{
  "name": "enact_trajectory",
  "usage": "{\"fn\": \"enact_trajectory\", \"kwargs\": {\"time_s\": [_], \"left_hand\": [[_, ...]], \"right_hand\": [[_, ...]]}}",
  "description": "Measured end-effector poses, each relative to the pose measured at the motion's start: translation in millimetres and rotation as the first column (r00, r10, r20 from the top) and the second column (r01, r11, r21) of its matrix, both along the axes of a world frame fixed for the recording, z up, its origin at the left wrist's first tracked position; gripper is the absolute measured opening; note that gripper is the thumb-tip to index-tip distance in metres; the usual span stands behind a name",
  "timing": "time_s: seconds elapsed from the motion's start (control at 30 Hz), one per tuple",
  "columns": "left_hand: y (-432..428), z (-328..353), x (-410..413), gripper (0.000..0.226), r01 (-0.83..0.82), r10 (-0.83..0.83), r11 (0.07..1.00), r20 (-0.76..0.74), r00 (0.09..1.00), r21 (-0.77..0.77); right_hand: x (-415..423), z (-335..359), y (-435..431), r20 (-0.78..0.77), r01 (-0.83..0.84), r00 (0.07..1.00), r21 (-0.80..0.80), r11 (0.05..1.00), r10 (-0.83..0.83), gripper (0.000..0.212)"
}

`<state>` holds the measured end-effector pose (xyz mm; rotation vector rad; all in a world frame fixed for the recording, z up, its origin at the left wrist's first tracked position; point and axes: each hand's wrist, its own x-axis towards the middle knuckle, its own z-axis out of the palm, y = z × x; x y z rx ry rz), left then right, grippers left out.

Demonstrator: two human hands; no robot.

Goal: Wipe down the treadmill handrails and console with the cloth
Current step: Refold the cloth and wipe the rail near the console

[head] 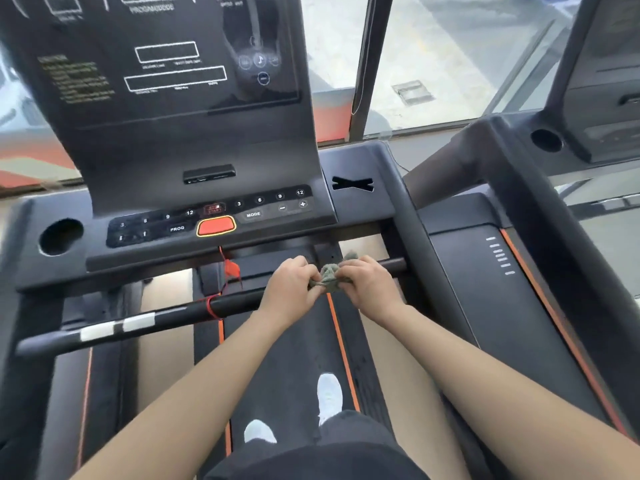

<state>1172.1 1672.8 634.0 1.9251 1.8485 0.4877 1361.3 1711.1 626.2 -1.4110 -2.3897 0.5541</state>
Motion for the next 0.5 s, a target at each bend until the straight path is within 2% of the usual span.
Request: {"fn": "enact_trajectory", "kwargs": {"time_s": [0.4,0.5], "left_hand": [[-60.6,7.2,-99.1,0.017,-0.194,0.191,0.981,-0.098,0.977,-0.021],[-67.9,6.4,-116.0,0.019,-0.235,0.227,0.971,-0.138,0.964,-0.049]], "right_hand": [[-115.8,6.1,-23.1,0.019,-0.241,0.97,-0.053,0.969,0.242,0.029],[-135.3,11.9,-21.1,0.068,-0.295,0.95,-0.122,0.948,0.305,0.033]]}}
